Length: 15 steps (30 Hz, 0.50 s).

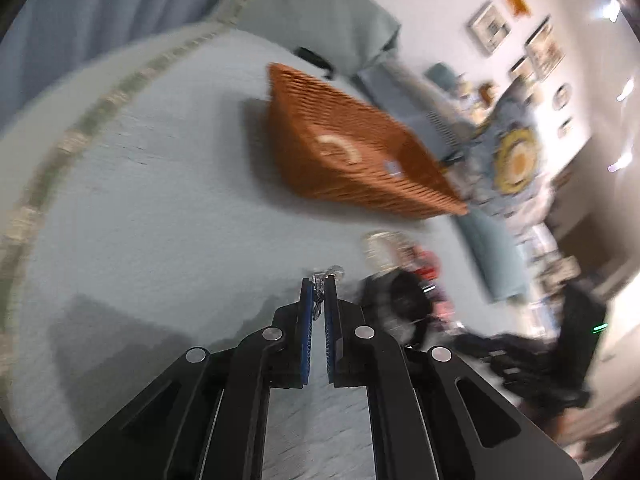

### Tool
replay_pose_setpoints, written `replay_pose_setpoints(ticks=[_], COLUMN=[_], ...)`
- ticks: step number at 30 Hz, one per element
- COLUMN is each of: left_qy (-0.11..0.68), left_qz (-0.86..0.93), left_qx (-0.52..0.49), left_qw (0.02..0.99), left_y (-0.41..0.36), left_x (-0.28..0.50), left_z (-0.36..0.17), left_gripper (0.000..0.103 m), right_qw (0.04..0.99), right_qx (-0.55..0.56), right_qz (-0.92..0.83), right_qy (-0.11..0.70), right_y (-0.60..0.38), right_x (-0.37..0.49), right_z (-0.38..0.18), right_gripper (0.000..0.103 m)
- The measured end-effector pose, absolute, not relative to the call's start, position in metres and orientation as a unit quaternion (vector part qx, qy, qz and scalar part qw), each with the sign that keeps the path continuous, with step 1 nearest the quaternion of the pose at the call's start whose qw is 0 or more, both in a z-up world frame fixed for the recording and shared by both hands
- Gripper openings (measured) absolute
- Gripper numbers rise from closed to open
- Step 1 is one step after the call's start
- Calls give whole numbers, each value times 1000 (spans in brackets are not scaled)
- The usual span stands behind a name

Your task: Organize jewelry

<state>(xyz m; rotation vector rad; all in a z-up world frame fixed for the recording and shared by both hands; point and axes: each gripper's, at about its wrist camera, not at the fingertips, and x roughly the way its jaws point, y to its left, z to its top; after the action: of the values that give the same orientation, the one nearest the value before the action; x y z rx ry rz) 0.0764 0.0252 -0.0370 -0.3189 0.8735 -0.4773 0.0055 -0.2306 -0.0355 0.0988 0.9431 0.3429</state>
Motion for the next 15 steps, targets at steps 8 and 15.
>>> replay_pose_setpoints(ticks=[8,15], left_qy=[440,422], left_qz=[-182,-184], left_qx=[-50,-43], left_qw=[878,887], left_y=[20,25], left_x=[34,28], left_z=[-48,-45], left_gripper=[4,35], right_qw=[869,869], right_qx=[49,87], right_qz=[168,168], right_qy=[463,457], right_y=[-223,-231], right_x=[-14,-10], right_z=[-48,-46], right_gripper=[11,16])
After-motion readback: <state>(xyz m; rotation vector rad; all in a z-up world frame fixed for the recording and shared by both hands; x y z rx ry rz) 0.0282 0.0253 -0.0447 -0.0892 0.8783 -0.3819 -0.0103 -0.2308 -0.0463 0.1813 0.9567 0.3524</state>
